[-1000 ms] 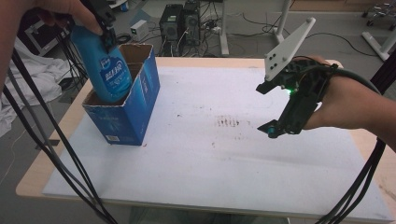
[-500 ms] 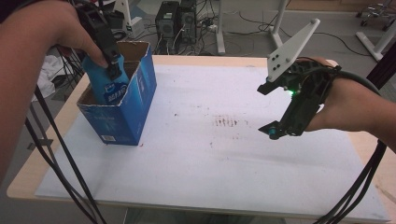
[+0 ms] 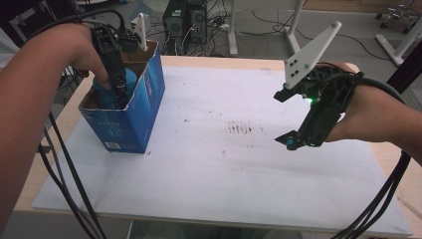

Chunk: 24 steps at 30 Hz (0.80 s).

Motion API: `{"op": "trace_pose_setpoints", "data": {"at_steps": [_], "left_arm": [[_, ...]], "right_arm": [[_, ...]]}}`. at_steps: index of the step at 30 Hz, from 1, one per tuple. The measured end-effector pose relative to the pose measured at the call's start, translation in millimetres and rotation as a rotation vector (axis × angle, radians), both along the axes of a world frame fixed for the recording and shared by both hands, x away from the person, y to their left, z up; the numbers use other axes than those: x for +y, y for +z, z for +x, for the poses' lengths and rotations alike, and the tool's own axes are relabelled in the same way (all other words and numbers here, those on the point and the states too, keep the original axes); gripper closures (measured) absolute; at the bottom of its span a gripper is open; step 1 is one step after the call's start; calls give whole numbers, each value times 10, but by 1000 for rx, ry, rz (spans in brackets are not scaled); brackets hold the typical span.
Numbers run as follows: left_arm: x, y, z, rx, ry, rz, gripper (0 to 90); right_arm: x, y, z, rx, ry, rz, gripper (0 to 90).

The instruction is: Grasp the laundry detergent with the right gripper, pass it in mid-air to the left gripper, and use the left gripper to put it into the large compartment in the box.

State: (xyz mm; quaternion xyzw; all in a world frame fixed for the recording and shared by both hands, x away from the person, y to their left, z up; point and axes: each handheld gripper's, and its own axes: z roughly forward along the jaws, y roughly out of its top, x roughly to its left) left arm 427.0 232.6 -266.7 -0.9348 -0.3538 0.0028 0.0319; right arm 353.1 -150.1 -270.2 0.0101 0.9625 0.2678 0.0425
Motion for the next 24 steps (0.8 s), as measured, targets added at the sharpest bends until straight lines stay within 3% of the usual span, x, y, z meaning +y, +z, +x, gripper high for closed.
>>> {"op": "trace_pose_setpoints", "data": {"at_steps": [3,12,14,24], "left_arm": [[12,-56,4,15,-19,9,381],[68,-248,8,53,-14,-13,380],[84,-254,10,39,-7,-39,379],[93,-244,22,44,-1,-47,352]], "right_arm": [[2,1,-5,0,-1,0,7],[-7,9,-23,-2,-4,0,7],[-11,9,-25,-2,-6,2,7],[-2,0,-23,3,-8,-4,7]]}}
